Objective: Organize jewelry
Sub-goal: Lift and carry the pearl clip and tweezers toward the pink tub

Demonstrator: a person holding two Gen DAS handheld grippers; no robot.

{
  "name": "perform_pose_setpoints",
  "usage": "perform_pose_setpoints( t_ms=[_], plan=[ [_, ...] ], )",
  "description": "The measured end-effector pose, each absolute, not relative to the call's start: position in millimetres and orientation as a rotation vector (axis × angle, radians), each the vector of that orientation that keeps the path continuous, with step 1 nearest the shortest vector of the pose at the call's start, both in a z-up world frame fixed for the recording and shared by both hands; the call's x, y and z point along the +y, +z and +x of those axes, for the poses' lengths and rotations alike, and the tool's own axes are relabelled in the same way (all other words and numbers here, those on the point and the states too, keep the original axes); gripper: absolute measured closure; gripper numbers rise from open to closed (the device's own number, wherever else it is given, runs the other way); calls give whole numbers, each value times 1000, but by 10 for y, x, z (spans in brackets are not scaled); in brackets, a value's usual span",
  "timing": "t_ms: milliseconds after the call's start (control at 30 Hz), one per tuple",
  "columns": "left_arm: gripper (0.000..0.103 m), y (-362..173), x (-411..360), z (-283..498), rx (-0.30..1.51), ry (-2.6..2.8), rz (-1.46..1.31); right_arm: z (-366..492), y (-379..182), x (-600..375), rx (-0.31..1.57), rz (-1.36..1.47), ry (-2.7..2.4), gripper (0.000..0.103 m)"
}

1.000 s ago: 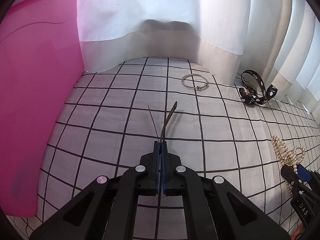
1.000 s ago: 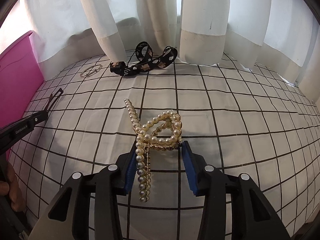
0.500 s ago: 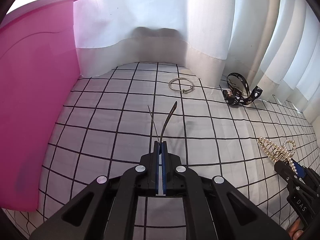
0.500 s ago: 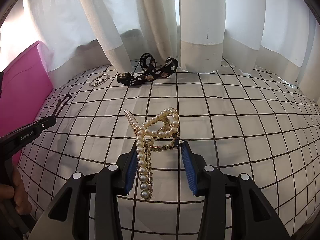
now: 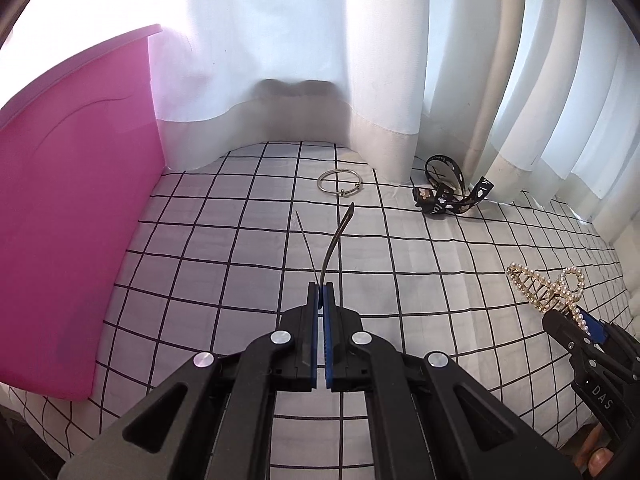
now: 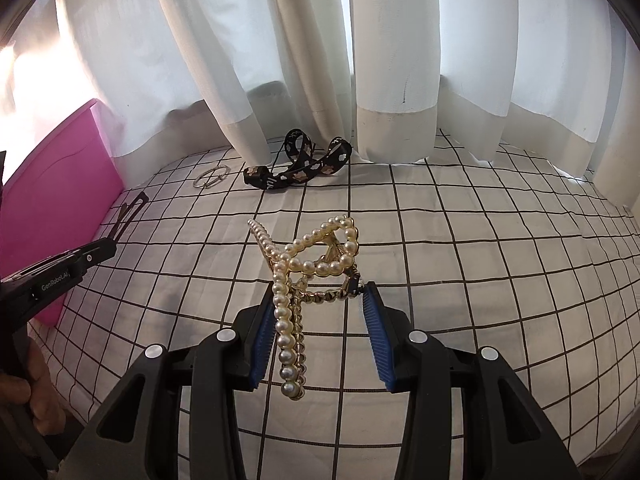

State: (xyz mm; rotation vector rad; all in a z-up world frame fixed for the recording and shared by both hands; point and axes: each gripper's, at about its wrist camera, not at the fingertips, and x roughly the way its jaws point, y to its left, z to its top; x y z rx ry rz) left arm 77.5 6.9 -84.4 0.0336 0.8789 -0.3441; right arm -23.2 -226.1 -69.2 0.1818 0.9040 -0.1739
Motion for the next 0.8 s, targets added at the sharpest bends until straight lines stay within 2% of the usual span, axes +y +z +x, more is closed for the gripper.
perform_pose_setpoints(
  t_ms=[400, 800],
  plan=[
    [100, -105, 72, 456, 812, -315, 3, -342, -64, -2336, 869, 134, -109, 62],
    [100, 708, 458, 242, 698, -229, -28, -67, 648, -1996, 802, 69, 68, 62]
  ],
)
